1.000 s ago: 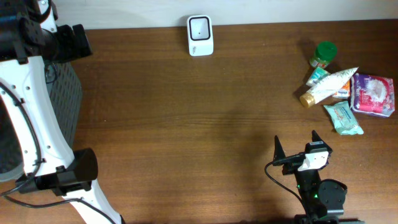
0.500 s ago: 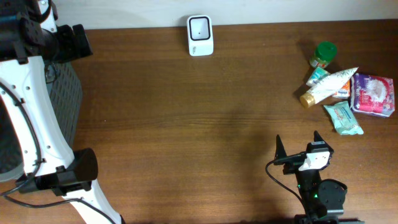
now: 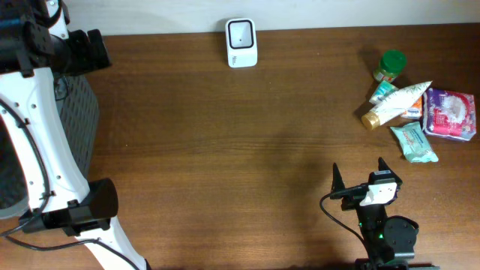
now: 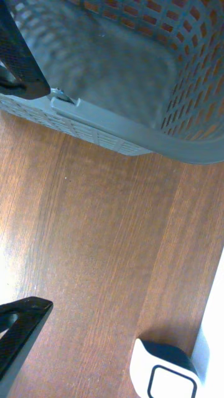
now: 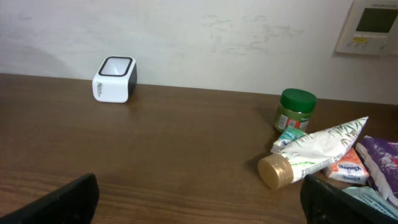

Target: Scan the item barcode

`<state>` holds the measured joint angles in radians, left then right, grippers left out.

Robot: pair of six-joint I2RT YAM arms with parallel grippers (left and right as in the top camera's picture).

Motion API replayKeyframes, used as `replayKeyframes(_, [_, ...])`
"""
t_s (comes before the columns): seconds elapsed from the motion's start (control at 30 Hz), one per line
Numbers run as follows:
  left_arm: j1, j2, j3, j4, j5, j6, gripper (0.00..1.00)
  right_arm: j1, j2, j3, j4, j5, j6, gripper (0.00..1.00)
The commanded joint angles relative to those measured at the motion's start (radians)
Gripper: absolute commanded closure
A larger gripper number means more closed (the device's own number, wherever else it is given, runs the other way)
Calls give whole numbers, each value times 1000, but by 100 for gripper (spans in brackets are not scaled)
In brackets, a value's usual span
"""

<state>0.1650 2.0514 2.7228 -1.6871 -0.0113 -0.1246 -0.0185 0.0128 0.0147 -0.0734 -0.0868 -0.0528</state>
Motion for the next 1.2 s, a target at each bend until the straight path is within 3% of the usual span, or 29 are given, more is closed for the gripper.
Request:
replayKeyframes(0.0, [2,-15,8,-1,7,-6,1,6,-9,-9,2,-6,1,1])
replayKeyframes(0.33, [2,-16,8,-1,5,-6,1,6,-9,-9,2,-6,1,1])
replayKeyframes(0.47, [-13,-134,-49,0,123,-6,1,6,-9,-9,2,-6,1,1])
replayKeyframes(0.57, [-94,-382,-346,200,90,12,1,6,-9,-9,2,-6,0,1])
replayKeyframes(0.7, [-256,-706,-899,547,90,74,1,6,-9,-9,2,-6,1,1])
replayKeyframes(0.77, [-305,-825,-1118,631,90,74,1,6,-9,-9,2,-6,1,1])
replayKeyframes(0.9, [-319,-896,-1386,644,90,73,1,6,-9,-9,2,-6,1,1])
replayKeyframes(1.07, [-319,-875,-1563,746,70,74,1,6,-9,-9,2,-6,1,1])
replayKeyframes(1.17, [-319,-903,-1740,917,73,73,1,6,-9,-9,2,-6,1,1])
